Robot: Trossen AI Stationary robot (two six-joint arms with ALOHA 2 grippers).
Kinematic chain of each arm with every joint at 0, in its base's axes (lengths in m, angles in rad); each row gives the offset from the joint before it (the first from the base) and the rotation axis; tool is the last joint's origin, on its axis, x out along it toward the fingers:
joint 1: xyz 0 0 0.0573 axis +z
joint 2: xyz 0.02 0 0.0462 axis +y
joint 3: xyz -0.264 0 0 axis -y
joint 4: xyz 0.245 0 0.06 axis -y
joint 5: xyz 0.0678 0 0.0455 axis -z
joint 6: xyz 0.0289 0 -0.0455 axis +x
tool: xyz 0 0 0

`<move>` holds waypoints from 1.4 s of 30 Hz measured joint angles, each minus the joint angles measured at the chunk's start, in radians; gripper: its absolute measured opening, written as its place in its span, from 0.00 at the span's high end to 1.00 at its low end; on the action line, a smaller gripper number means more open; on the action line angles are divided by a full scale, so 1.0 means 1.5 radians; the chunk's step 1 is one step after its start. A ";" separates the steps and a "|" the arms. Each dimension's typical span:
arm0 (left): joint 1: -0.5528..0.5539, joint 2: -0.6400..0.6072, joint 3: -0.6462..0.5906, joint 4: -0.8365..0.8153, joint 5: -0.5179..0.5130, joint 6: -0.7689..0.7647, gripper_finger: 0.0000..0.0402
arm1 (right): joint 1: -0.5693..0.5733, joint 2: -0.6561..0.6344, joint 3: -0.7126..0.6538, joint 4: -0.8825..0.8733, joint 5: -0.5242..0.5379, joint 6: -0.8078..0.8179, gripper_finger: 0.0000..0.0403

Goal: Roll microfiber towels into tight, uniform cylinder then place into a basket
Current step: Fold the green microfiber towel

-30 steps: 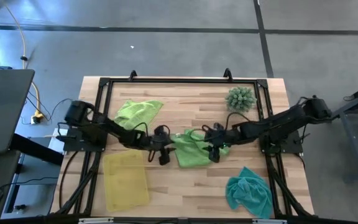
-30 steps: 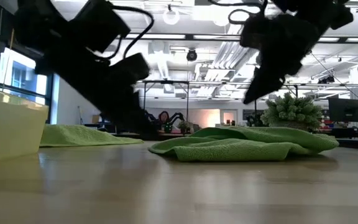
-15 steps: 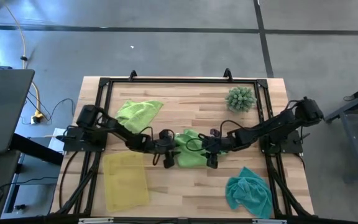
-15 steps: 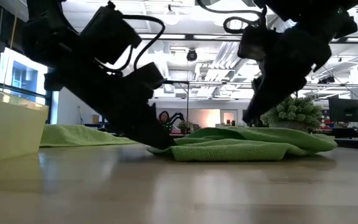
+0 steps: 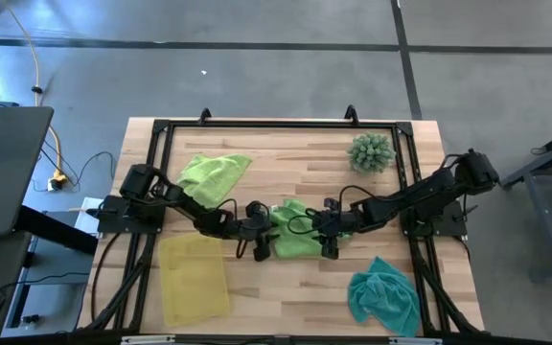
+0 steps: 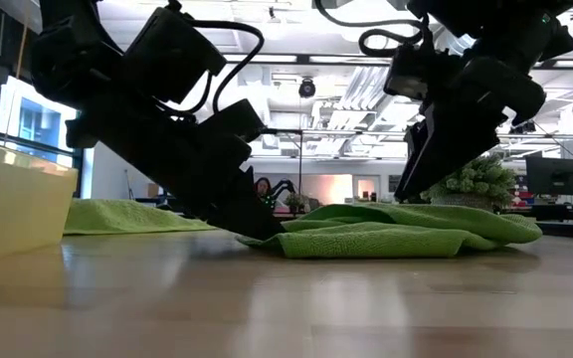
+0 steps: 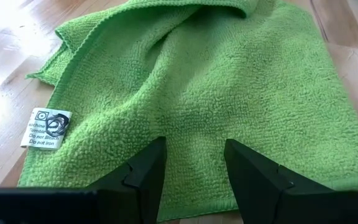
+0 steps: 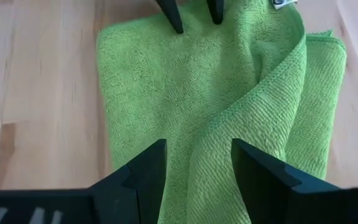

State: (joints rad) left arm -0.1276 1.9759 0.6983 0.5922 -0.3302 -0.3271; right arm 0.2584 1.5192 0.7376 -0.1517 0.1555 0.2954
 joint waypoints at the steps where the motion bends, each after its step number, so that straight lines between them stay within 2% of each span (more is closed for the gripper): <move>1: 0.000 0.000 0.000 0.000 0.000 0.000 0.61 | 0.000 0.000 0.000 -0.004 0.000 -0.008 0.57; 11: 0.000 0.001 -0.001 0.003 0.001 -0.002 0.61 | 0.018 0.005 0.000 -0.012 -0.030 -0.047 0.57; 25: 0.000 0.002 -0.002 0.013 0.002 -0.002 0.61 | 0.020 0.033 0.000 -0.075 0.039 -0.036 0.57; 33: -0.003 0.002 -0.002 0.016 0.002 -0.002 0.61 | 0.002 0.030 0.000 -0.120 0.130 -0.058 0.57; 42: -0.003 0.002 -0.002 0.018 0.002 -0.002 0.61 | -0.029 0.010 0.000 -0.179 0.285 -0.081 0.57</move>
State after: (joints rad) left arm -0.1322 1.9785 0.6956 0.6193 -0.3271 -0.3298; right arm 0.2156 1.5348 0.7380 -0.4204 0.5824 0.1745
